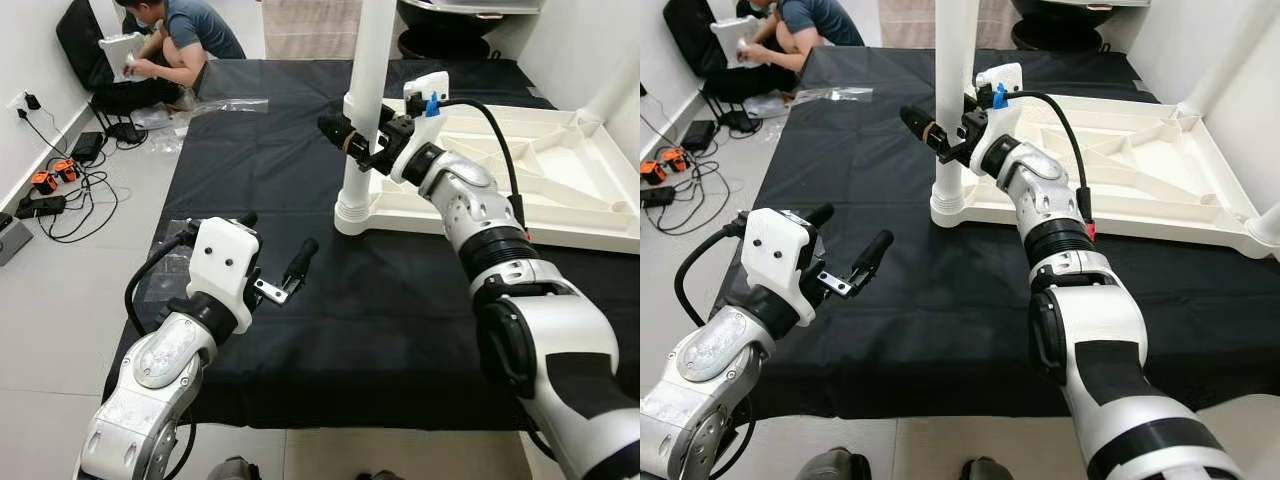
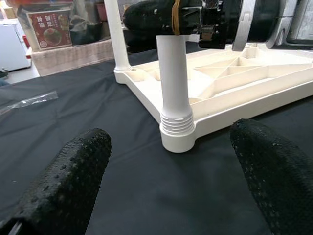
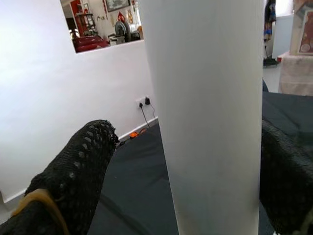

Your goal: Building children table

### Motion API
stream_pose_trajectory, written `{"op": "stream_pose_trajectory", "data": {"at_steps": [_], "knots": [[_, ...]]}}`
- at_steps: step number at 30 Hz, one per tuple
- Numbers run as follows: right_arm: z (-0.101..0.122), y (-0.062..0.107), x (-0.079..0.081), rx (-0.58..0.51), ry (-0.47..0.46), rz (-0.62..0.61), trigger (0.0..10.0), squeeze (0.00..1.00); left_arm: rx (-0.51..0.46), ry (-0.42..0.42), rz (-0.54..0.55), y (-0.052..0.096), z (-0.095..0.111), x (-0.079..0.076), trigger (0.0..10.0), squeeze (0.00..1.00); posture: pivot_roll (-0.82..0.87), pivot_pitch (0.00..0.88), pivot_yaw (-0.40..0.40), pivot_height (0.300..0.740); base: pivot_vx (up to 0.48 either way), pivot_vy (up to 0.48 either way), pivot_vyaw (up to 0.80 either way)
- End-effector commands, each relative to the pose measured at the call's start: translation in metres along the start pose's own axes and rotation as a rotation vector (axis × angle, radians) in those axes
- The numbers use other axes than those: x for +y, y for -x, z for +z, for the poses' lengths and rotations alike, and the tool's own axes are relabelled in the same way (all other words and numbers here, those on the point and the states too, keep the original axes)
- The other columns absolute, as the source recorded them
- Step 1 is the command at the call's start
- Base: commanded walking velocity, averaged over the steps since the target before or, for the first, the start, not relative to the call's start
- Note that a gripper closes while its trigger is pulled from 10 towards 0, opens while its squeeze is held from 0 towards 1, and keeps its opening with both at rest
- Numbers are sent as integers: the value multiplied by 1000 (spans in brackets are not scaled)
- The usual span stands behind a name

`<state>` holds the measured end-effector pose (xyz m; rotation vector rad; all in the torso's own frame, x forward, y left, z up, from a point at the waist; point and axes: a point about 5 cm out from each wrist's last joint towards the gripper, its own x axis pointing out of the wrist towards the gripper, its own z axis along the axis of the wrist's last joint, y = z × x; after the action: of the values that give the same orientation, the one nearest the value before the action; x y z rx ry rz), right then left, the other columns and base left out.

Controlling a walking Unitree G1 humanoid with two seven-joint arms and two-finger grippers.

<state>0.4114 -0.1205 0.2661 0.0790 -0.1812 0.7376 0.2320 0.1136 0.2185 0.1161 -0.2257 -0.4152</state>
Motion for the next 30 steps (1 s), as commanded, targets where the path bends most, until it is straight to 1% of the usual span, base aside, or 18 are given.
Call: {"op": "stream_pose_trajectory", "data": {"at_steps": [1, 3, 4, 5, 13, 15, 17, 19, 20, 21, 23, 25, 27, 28, 29, 30], "knots": [[0, -5, 4, 23, 32, -1, 10000, 0, 1, 8, 4, 1, -1, -2, 10000, 0, 88, 137, -86, 740, 0, 0, 0], [0, -5, 4, 23, 32, -1, 10000, 0, 1, 8, 4, 1, -1, -2, 10000, 0, 88, 137, -86, 740, 0, 0, 0], [-1, -6, 4, 36, 36, -4, 8549, 0, 1, 7, 6, 1, -1, -1, 10000, 0, 88, 138, -88, 740, 0, 0, 0], [-4, -6, 3, 52, 38, -25, 0, 0, 1, 5, 9, 1, -1, -1, 10000, 0, 88, 138, -88, 740, 0, 0, 0], [-13, -4, 1, 80, 42, -91, 0, 0, -3, -5, 21, 1, 0, 2, 10000, 0, 84, 138, -88, 740, 0, 0, 0], [-18, -1, 0, 86, 38, -110, 0, 0, -4, -12, 25, -1, -1, 4, 10000, 0, 83, 139, -85, 740, 0, 0, 0], [-26, 4, -4, 110, 50, -159, 0, 0, -6, -24, 33, -3, -1, 9, 10000, 0, 80, 138, -81, 740, 0, 0, 0], [-26, 4, -4, 110, 50, -159, 0, 0, -6, -24, 33, -3, -1, 9, 10000, 0, 80, 138, -81, 740, 0, 0, 0], [-29, 6, -6, 120, 53, -190, 0, 0, -7, -28, 36, -4, -1, 11, 10000, 0, 80, 138, -81, 740, 0, 0, 0], [-29, 6, -6, 120, 53, -190, 0, 0, -7, -28, 36, -4, -1, 11, 10000, 0, 80, 138, -81, 740, 0, 0, 0], [-39, 15, -17, 163, 60, -387, 0, 0, -14, -43, 41, -7, 0, 15, 10000, 0, 73, 137, -74, 740, 0, 0, 0], [-39, 15, -17, 163, 60, -387, 0, 0, -14, -43, 41, -7, 0, 15, 10000, 0, 73, 137, -74, 740, 0, 0, 0], [-46, 26, -27, 185, 64, -657, 0, 0, -20, -48, 41, -10, 1, 17, 10000, 0, 69, 138, -68, 740, 0, 0, 0], [-49, 29, -28, 181, 53, -769, 0, 0, -22, -49, 40, -11, 1, 17, 10000, 0, 71, 138, -67, 740, 0, 0, 0], [-49, 29, -28, 181, 53, -769, 0, 0, -22, -49, 40, -11, 1, 17, 10000, 0, 71, 138, -67, 740, 0, 0, 0], [-50, 31, -27, 175, 47, -863, 0, 0, -24, -49, 38, -11, 1, 16, 10000, 0, 69, 138, -67, 740, 0, 0, 0]]}}
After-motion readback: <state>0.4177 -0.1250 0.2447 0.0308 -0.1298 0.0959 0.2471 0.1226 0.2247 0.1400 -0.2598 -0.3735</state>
